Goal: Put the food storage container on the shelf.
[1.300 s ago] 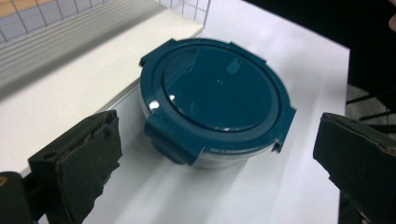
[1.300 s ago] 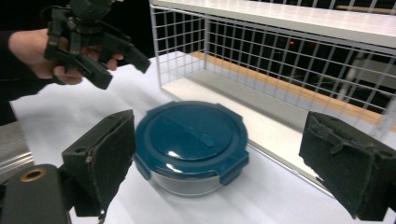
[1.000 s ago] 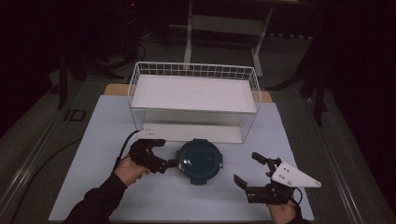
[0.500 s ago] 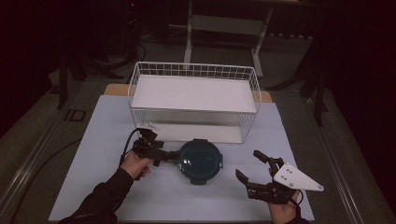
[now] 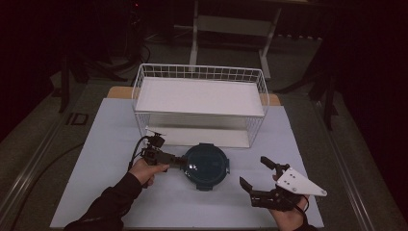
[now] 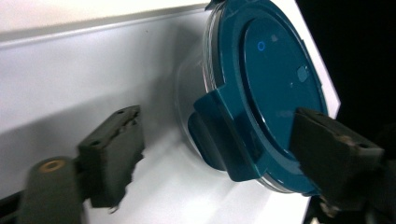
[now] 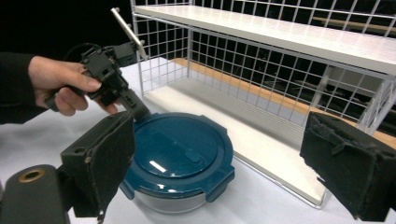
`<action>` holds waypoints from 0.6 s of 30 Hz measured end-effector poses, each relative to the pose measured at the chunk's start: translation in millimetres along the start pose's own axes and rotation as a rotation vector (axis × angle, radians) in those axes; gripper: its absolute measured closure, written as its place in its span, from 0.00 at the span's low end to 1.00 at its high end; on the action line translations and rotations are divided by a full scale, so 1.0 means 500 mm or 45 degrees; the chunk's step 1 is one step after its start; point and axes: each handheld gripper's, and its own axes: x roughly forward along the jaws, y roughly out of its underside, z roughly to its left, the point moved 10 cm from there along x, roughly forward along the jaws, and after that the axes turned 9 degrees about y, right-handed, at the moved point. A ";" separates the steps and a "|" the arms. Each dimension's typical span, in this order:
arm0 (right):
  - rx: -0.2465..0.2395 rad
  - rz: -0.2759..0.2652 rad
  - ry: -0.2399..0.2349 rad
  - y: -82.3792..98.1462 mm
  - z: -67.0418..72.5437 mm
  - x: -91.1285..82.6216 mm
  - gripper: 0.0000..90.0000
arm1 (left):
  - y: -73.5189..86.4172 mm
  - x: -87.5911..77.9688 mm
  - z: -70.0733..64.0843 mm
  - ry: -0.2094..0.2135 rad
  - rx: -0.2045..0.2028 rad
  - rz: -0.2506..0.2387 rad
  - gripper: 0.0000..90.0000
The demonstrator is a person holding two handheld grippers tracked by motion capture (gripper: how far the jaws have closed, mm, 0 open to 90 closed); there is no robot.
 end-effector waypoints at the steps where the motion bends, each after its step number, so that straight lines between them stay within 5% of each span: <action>1: -0.008 0.001 0.016 0.001 -0.002 0.001 0.11 | -0.001 0.001 0.000 0.022 -0.023 -0.004 0.27; 9: -0.036 0.029 -0.004 0.011 0.006 0.001 0.11 | 0.003 0.011 0.004 0.081 -0.089 0.013 0.45; 13: -0.036 0.057 -0.021 0.019 0.011 0.003 0.11 | 0.006 0.019 -0.001 0.153 -0.132 0.028 0.54; 18: -0.032 0.072 -0.027 0.023 0.012 0.005 0.13 | 0.007 0.019 -0.001 0.168 -0.121 0.044 0.56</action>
